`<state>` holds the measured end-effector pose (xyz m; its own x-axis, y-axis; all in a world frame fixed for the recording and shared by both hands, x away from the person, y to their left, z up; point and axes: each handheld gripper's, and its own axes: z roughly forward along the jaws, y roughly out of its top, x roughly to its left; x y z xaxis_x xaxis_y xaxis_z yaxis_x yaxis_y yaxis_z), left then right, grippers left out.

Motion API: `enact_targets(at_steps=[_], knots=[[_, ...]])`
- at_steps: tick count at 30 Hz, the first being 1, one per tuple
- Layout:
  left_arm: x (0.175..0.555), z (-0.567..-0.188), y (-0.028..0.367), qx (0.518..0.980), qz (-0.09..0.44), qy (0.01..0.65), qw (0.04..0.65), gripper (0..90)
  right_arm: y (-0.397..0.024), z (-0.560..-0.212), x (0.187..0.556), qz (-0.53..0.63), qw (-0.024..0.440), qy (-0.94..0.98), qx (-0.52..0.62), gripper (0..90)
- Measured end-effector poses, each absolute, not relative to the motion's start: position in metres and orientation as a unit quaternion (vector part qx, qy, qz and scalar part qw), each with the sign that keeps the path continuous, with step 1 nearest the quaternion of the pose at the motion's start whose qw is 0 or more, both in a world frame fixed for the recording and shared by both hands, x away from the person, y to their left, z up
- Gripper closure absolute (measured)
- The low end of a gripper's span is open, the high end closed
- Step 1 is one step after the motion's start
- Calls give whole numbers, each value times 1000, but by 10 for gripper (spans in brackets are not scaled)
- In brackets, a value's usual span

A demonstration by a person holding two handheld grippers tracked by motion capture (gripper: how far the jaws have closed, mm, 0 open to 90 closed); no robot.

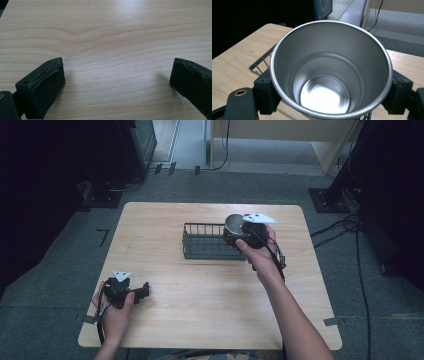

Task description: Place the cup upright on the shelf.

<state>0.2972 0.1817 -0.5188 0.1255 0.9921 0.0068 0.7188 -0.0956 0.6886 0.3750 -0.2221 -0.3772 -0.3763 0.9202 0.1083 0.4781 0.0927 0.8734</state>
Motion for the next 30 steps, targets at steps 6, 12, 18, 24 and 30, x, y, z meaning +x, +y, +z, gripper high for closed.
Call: enact_targets(at_steps=[6, 12, 18, 24, 30], knots=[[297, -519, 182, 698, 247, 613, 275, 0, -215, -382, 386, 436, 267, 699, 501, 188], [297, -519, 182, 698, 247, 613, 276, 0, -213, -389, 395, 427, 267, 698, 509, 188], [297, -519, 182, 698, 247, 613, 276, 0, -215, -404, 407, 412, 258, 698, 526, 188], [297, -519, 182, 699, 247, 613, 275, 0, -214, -416, 413, 394, 257, 704, 532, 187], [297, -519, 182, 699, 247, 613, 275, 0, -212, -423, 416, 389, 253, 710, 530, 188]])
